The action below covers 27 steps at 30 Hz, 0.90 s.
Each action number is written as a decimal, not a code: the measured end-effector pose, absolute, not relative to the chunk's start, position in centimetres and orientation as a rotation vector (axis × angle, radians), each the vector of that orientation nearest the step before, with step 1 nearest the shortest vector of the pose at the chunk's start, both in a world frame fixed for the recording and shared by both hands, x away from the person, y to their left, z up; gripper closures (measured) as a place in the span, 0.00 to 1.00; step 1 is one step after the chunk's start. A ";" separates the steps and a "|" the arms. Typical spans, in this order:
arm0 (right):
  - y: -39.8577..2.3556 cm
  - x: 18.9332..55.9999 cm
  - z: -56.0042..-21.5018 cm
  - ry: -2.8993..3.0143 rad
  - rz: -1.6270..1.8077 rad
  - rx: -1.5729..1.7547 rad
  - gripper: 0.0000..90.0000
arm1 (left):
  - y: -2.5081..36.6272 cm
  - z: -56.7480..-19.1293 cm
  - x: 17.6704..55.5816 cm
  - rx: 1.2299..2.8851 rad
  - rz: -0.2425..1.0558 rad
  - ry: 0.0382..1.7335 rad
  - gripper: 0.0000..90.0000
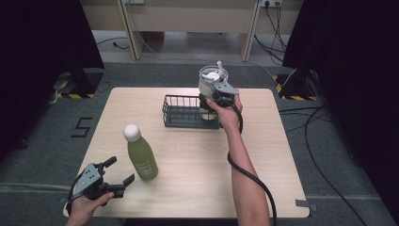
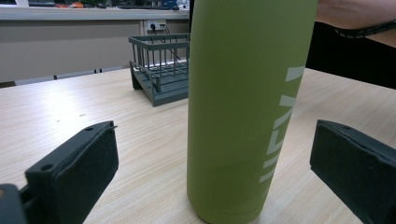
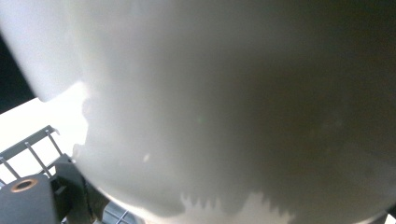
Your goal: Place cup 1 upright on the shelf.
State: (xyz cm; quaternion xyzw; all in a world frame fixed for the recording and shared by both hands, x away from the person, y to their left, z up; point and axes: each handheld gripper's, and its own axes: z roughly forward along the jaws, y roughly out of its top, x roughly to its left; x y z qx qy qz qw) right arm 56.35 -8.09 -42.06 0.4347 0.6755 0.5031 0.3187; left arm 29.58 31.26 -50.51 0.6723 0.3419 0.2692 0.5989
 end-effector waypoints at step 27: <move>-7.3 56.5 -42.6 1.751 1.330 1.108 0.08 | 31.3 -50.5 29.5 1.565 0.626 0.787 0.00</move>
